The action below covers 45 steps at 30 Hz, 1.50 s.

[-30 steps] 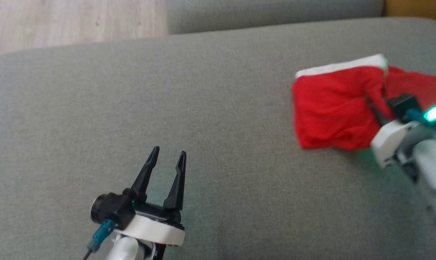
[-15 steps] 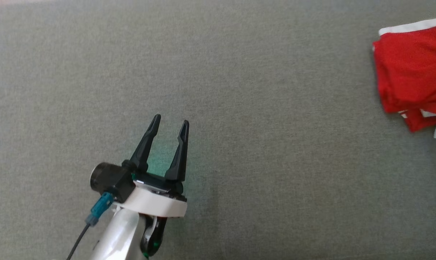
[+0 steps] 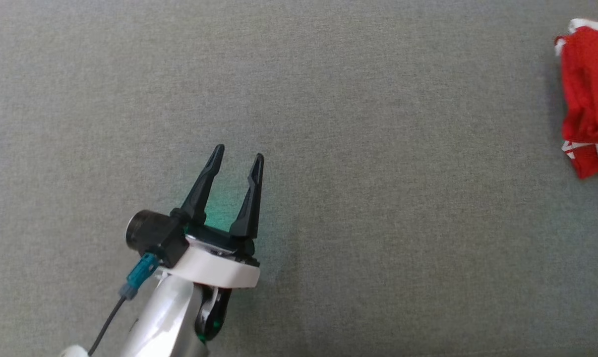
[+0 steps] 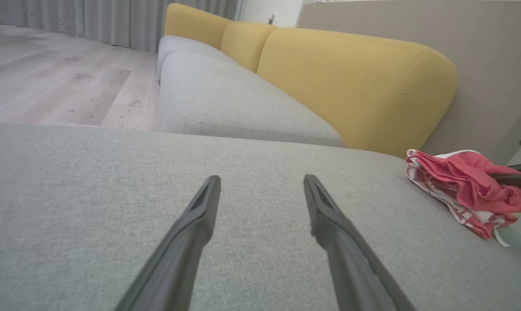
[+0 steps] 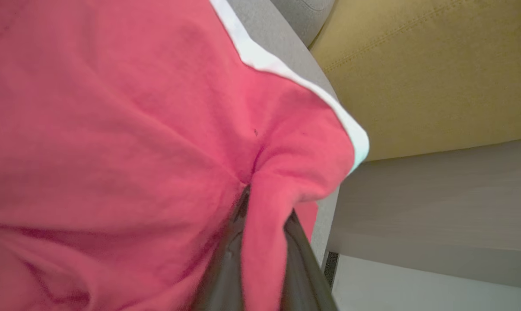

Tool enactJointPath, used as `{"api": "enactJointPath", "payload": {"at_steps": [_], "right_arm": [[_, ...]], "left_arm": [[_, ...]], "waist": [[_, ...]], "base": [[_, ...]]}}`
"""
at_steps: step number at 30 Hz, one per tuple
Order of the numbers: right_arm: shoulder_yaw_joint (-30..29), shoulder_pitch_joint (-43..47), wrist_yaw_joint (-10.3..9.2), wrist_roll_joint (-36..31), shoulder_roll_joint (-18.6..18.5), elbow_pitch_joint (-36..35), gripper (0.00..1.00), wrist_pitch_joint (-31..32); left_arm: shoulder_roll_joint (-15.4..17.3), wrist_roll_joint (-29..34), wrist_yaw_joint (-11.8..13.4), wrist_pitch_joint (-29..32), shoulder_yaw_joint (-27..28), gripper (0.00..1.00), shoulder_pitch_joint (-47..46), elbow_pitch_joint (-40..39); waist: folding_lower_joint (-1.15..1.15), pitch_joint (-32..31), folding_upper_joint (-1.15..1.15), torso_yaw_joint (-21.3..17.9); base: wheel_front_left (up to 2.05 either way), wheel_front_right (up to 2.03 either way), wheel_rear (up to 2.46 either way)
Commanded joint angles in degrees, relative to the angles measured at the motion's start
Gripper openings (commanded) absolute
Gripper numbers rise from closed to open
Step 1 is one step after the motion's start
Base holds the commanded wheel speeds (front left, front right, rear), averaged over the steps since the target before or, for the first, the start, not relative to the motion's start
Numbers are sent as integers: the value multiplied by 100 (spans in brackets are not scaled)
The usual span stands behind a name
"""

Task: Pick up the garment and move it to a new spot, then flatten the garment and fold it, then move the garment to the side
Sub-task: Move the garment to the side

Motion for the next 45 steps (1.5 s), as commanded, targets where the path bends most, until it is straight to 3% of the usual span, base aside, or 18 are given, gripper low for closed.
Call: {"api": "enactJointPath", "payload": {"at_steps": [1, 6, 7, 8, 18, 23, 24, 31, 45], "right_arm": [[-14, 85, -5, 2, -324, -20, 0, 43], [-121, 83, -5, -2, -299, 28, 0, 101], [-152, 87, -5, 9, -278, 32, 23, 99], [-207, 82, -5, 28, -247, 52, 100, 117], [-899, -125, -5, -374, 296, -24, 100, -174], [-1563, 7, -5, -393, 997, -329, 100, -826], [-1563, 7, -5, -393, 997, -329, 100, -826], [-2286, 758, -5, -414, 2112, -1075, 100, -1595], [-3741, 3144, -5, -600, 4275, -2457, 100, -1855]], "left_arm": [[27, -16, 9, -54, 152, 100, -219, -141], [40, -5, 9, -54, 136, 100, -316, -121], [41, -4, 9, -54, 136, 100, -320, -118], [43, -5, 9, -54, 141, 100, -319, -115], [90, 9, 9, -54, 336, 100, -74, -129], [68, 34, 9, -54, 623, 100, 53, -262], [68, 34, 9, -54, 623, 100, 53, -262], [34, 77, 9, -54, 1035, 100, 409, -386], [-14, 58, 9, -54, 1471, 100, 1203, -558]], "waist": [[0, 10, 0, -10], [0, 26, 0, -25], [0, 18, 0, -29], [0, 7, 0, -37], [0, -526, 0, -158], [0, -814, 0, -201], [0, -814, 0, -201], [0, -1375, 0, -265], [0, -2006, 0, -317]], "base": [[0, 0, 0], [0, 0, 0], [0, 0, 0], [0, 0, 0], [0, 0, 0], [0, 0, 0], [0, 0, 0], [0, 0, 0], [0, 0, 0]]}}
